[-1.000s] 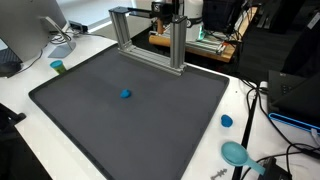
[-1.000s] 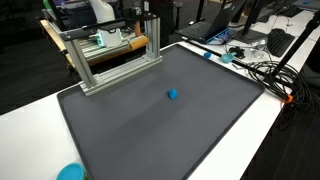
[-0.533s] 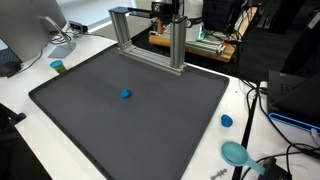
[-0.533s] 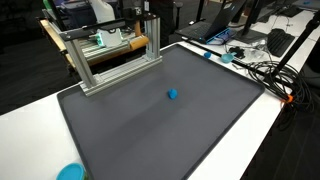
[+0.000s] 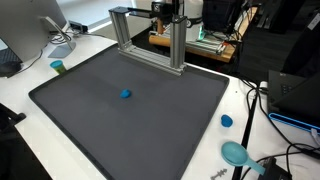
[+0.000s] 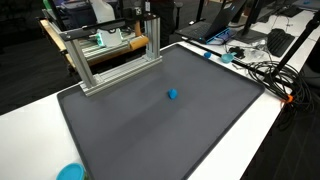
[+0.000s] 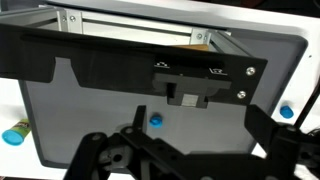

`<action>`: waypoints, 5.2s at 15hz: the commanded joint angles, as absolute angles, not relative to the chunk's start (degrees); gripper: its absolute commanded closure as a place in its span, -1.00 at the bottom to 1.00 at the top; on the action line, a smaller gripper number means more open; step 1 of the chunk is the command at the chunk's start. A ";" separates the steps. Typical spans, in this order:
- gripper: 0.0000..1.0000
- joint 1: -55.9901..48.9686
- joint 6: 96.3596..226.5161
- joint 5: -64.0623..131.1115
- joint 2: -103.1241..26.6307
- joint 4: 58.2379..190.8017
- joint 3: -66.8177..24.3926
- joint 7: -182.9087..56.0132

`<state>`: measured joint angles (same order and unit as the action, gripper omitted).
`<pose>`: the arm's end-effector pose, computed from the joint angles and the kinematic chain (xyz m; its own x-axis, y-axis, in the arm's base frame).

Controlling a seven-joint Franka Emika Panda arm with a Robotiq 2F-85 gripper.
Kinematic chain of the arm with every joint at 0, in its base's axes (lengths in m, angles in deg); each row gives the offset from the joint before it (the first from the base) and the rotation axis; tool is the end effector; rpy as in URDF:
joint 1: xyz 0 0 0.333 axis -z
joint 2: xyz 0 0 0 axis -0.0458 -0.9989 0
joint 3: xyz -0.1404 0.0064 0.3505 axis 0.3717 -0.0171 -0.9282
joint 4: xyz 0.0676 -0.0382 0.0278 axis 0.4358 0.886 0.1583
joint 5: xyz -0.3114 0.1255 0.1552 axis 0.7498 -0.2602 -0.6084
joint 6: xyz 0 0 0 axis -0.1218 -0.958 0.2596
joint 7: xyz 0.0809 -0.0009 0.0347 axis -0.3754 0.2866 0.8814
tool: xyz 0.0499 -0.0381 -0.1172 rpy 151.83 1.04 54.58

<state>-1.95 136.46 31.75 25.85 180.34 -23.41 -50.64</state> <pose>0.2532 -0.0149 0.5451 0.9813 0.1144 0.1551 0.1127 -0.9934 0.0195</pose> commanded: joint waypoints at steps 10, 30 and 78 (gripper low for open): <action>-1.00 -2.35 145.85 33.01 24.11 185.06 -26.46 -56.84; -1.00 -0.17 153.49 32.68 21.60 188.35 -27.65 -64.53; 0.05 -2.80 144.90 31.47 16.04 185.30 -27.33 -62.05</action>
<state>-1.71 147.18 32.51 16.97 186.75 -27.91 -62.70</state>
